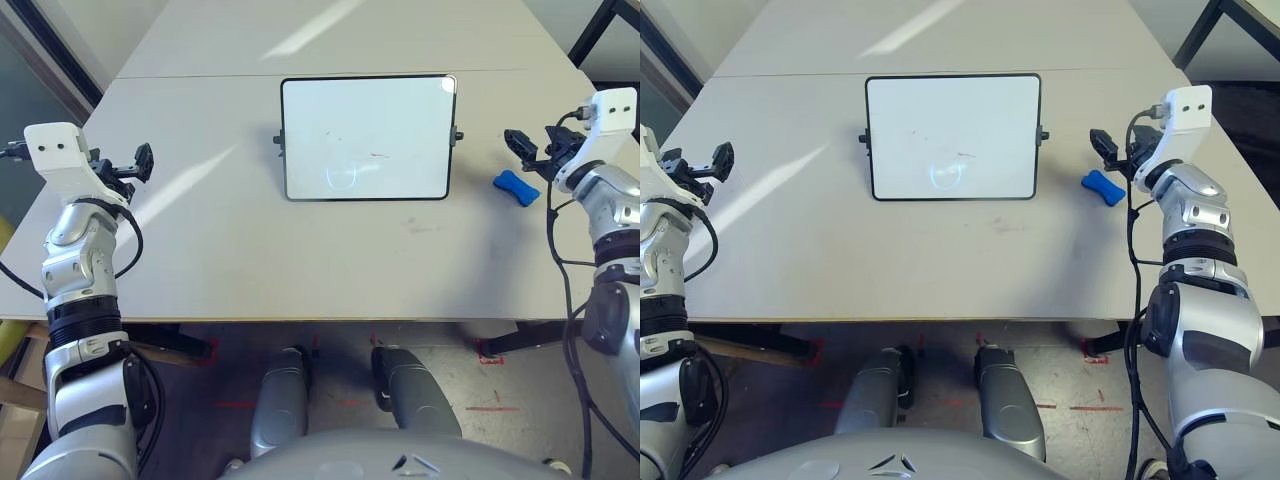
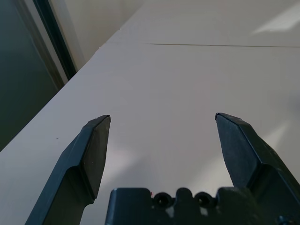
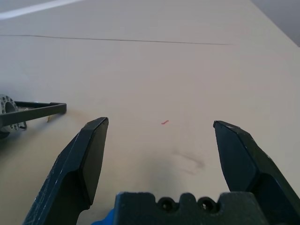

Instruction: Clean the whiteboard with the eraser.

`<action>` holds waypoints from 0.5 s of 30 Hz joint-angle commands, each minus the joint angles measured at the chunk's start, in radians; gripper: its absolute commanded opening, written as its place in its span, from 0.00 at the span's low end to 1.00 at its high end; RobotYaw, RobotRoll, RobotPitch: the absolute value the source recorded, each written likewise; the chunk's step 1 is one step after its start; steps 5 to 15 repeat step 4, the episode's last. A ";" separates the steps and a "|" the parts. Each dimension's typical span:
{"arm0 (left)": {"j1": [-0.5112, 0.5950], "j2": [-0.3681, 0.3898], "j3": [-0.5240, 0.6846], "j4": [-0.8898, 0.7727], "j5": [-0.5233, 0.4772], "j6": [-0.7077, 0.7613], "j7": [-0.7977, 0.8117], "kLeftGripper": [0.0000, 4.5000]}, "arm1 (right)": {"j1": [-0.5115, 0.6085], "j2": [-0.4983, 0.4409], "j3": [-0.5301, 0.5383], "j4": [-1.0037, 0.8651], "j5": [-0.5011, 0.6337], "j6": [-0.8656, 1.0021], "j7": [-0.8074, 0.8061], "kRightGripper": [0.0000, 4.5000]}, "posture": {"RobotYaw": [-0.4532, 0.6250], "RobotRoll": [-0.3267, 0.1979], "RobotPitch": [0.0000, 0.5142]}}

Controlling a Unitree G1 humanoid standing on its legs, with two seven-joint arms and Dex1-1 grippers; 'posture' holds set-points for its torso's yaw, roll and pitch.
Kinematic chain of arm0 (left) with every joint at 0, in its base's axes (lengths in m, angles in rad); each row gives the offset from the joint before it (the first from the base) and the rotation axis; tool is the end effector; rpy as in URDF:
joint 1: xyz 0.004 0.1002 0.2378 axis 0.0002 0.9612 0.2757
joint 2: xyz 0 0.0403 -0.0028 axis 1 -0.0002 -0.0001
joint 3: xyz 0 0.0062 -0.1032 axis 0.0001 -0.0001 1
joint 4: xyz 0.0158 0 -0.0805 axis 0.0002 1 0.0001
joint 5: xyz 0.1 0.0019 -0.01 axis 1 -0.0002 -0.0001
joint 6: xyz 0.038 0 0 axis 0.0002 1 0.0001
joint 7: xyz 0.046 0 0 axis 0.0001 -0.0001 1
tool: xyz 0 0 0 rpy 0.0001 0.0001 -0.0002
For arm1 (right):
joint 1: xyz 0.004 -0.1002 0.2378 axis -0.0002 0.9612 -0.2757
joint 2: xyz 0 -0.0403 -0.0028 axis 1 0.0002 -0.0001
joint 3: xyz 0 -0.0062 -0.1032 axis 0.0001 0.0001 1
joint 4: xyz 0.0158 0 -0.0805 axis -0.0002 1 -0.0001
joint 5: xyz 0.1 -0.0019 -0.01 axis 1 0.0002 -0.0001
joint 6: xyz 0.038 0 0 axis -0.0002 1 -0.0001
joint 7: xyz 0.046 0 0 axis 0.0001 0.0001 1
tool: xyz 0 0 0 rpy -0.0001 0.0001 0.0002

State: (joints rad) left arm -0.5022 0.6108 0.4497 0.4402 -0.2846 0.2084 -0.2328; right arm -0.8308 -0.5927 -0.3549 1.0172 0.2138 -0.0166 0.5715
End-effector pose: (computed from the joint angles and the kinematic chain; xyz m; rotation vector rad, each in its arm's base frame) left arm 0.2620 0.3374 0.1550 0.0404 -0.0723 0.2578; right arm 0.3122 -0.3208 0.1456 0.0231 -0.0119 0.0945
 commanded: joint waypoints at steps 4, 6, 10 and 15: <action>-0.020 0.005 -0.009 0.041 0.017 -0.029 0.002 1.00 | 0.016 -0.001 -0.002 -0.012 0.019 -0.021 0.003 0.99 | 0.36 0.62 0.34; -0.020 0.005 -0.009 0.041 0.017 -0.029 0.002 1.00 | 0.016 -0.001 -0.002 -0.012 0.019 -0.021 0.003 0.99 | 0.36 0.62 0.34; -0.020 0.005 -0.009 0.041 0.017 -0.029 0.002 1.00 | 0.016 -0.001 -0.002 -0.012 0.019 -0.021 0.003 0.99 | 0.36 0.62 0.34; -0.020 0.005 -0.009 0.041 0.017 -0.029 0.002 1.00 | 0.016 -0.001 -0.002 -0.012 0.019 -0.021 0.003 0.99 | 0.36 0.62 0.34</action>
